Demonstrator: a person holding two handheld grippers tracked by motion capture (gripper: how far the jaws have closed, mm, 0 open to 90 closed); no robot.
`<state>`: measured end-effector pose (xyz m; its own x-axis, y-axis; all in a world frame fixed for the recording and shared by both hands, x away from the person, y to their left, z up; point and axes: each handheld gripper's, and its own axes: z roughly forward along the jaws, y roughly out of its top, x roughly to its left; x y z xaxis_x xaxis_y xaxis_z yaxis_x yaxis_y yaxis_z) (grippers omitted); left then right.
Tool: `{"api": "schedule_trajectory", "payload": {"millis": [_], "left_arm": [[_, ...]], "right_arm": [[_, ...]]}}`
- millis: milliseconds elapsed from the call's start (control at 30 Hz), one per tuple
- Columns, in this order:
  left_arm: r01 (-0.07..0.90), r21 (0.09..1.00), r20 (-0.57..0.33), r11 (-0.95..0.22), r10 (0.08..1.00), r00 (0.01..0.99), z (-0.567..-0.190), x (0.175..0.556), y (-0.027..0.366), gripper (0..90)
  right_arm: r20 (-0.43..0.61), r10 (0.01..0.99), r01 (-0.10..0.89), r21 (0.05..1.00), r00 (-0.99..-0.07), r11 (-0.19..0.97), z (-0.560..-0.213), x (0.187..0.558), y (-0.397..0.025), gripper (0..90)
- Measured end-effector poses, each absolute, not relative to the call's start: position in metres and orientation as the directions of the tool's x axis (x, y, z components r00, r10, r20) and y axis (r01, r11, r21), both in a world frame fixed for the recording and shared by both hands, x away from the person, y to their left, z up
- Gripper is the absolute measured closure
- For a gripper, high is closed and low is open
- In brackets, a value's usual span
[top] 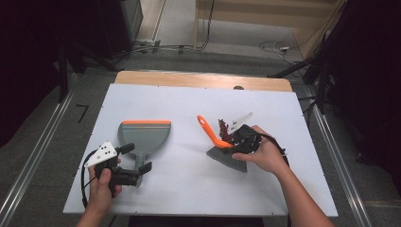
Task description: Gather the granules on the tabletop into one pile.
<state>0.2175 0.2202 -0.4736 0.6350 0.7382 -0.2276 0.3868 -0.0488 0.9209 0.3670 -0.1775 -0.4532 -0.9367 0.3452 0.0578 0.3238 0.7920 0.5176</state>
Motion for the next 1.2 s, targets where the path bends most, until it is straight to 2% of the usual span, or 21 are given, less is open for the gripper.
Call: {"api": "schedule_trajectory", "payload": {"millis": [167, 1200], "left_arm": [[0.387, 0.921, -0.226, -0.052, 0.738, 0.636, -0.474, 0.218, 0.219, 0.1], [0.387, 0.921, -0.225, -0.053, 0.737, 0.637, -0.474, 0.218, 0.219, 0.1]], "right_arm": [[0.036, 0.323, 0.291, 0.534, -0.946, 0.794, -0.455, 0.376, -0.179, 67.5], [-0.017, 0.362, 0.292, 0.557, -0.932, 0.777, -0.453, 0.424, -0.184, 67.3]]}}
